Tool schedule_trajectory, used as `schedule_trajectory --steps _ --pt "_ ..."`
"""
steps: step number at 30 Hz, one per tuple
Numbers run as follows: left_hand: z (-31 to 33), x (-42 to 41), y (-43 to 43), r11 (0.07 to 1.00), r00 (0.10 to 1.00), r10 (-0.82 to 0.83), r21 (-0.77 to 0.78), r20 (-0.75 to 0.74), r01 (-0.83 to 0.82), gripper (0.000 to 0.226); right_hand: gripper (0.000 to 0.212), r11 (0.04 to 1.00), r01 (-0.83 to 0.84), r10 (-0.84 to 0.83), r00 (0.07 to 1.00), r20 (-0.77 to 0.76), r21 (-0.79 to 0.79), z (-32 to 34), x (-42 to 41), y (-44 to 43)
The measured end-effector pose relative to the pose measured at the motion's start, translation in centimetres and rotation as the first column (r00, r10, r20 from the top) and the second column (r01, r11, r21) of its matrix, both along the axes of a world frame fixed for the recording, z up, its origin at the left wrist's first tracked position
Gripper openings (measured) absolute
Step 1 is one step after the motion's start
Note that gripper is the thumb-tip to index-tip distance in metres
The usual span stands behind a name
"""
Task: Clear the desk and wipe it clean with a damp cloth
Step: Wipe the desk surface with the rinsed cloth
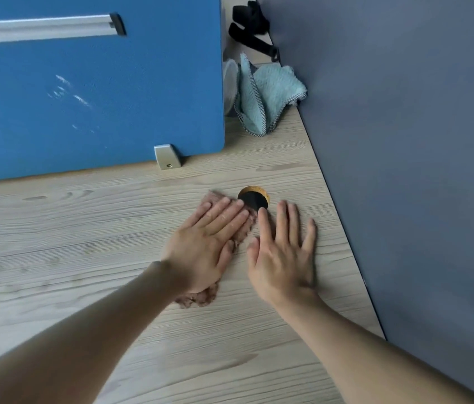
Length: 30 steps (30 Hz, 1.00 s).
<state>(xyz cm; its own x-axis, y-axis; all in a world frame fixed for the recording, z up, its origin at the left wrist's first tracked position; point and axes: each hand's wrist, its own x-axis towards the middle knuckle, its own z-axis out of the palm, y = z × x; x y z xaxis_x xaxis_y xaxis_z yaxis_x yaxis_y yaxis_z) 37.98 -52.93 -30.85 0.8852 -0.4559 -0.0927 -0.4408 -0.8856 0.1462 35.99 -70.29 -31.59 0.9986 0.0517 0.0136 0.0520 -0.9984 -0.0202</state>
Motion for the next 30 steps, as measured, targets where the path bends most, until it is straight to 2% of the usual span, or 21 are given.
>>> schedule_trajectory --steps 2,3,4,8,10,12,13,14,16,18,19,20,22,24,25,28,30 --pt "0.3 0.0 -2.2 0.959 0.960 0.279 -0.051 0.018 -0.278 0.065 0.064 1.000 0.004 -0.003 1.000 -0.005 0.003 0.1 -0.1 0.1" --pt "0.1 0.1 -2.9 0.930 0.931 0.364 -0.049 0.003 -0.363 0.065 0.064 1.000 0.006 -0.006 1.000 -0.006 0.004 0.2 -0.2 0.1" --pt "-0.1 0.4 -3.0 0.927 0.928 0.373 -0.041 0.008 -0.373 0.066 0.064 1.000 0.005 -0.005 1.000 -0.003 0.002 0.2 -0.2 0.1" --pt "0.1 2.3 -0.3 0.999 0.999 0.046 -0.018 0.020 -0.046 0.065 0.064 1.000 0.008 -0.008 1.000 -0.009 0.002 0.2 0.0 0.1" --pt "-0.2 2.5 -1.0 0.985 0.985 0.170 -0.035 0.022 -0.169 0.066 0.063 1.000 0.007 -0.007 1.000 -0.015 -0.004 0.1 0.0 0.1" --pt "-0.1 2.9 -2.9 0.914 0.915 0.404 -0.054 0.019 -0.402 0.070 0.063 1.000 0.012 -0.011 1.000 -0.024 0.003 0.2 0.0 0.1" --pt "-0.1 3.1 -3.5 0.884 0.884 0.467 -0.044 0.006 -0.466 0.070 0.064 1.000 0.011 -0.011 1.000 -0.026 0.003 0.3 0.0 0.2" --pt "-0.2 3.4 -3.4 0.889 0.889 0.457 -0.025 0.019 -0.456 0.069 0.064 1.000 0.007 -0.007 1.000 -0.019 0.005 0.3 0.0 0.2" --pt "-0.2 4.2 -2.0 0.968 0.967 0.252 0.000 0.036 -0.252 0.068 0.064 1.000 0.010 -0.010 1.000 -0.007 0.025 0.3 0.0 0.2" --pt "0.0 5.1 -0.3 0.997 0.997 0.078 -0.010 0.021 -0.078 0.067 0.064 0.999 0.010 -0.010 1.000 0.002 0.030 0.4 0.0 0.1" --pt "-0.2 5.3 -0.3 0.995 0.995 0.097 -0.013 0.033 -0.097 0.066 0.064 1.000 0.008 -0.008 1.000 -0.001 0.029 0.5 -0.1 0.2" --pt "-0.4 5.7 -0.8 0.982 0.981 0.187 -0.029 0.051 -0.186 0.066 0.065 0.999 0.009 -0.009 1.000 -0.007 0.032 0.5 0.0 0.2" --pt "-0.5 6.4 -2.5 0.894 0.894 0.447 -0.066 0.042 -0.444 0.067 0.066 0.999 0.006 -0.005 1.000 -0.028 0.034 0.6 -0.1 0.2" --pt "-0.7 6.8 -3.3 0.836 0.836 0.548 -0.048 0.025 -0.546 0.067 0.066 1.000 0.001 -0.001 1.000 -0.029 0.030 0.6 -0.1 0.1" --pt "-0.6 6.9 -2.8 0.864 0.863 0.503 -0.032 0.036 -0.502 0.067 0.066 1.000 0.002 -0.001 0.999 -0.033 0.031 0.7 0.1 0.1" --pt "-0.2 6.7 -0.3 0.973 0.972 0.231 -0.012 0.044 -0.231 0.066 0.066 0.999 0.006 -0.005 0.999 -0.035 0.038 0.7 0.0 -0.1" --pt "-0.4 6.4 0.6 0.962 0.960 0.274 -0.038 0.059 -0.272 0.066 0.065 0.999 0.001 0.000 1.000 -0.027 0.049 0.7 -0.1 0.0"
